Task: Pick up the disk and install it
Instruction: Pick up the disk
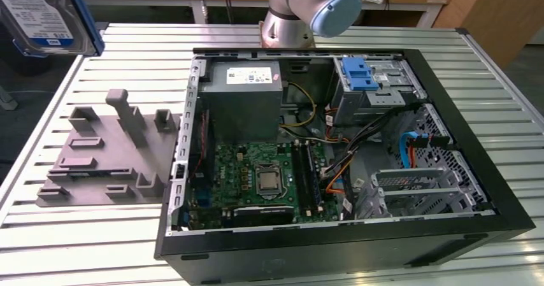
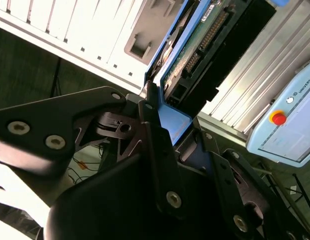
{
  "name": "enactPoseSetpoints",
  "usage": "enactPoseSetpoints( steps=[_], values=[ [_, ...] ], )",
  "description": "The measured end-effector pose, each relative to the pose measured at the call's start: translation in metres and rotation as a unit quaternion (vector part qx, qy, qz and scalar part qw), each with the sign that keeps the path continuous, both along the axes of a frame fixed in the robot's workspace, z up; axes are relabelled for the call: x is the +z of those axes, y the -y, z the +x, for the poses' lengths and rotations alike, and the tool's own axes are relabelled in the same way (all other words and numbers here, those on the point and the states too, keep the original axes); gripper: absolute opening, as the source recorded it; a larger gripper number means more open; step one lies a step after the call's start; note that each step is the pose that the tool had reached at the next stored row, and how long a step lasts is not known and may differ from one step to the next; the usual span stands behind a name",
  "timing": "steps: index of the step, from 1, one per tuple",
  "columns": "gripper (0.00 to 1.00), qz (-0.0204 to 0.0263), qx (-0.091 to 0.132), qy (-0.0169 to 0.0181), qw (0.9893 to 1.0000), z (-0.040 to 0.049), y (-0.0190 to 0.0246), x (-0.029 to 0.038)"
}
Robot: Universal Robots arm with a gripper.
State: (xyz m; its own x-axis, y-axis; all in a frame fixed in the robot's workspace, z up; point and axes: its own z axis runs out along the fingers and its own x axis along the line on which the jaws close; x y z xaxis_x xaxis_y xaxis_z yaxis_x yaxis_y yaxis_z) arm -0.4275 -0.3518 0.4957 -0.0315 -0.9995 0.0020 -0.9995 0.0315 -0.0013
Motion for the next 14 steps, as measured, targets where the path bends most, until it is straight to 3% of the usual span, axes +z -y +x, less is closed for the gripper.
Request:
enactPoseSetpoints(
  steps=[14],
  values=[
    [0.36,0.0000,0.000,0.0000,1.0000,0.0040,0.0003,0.0000]
  ],
)
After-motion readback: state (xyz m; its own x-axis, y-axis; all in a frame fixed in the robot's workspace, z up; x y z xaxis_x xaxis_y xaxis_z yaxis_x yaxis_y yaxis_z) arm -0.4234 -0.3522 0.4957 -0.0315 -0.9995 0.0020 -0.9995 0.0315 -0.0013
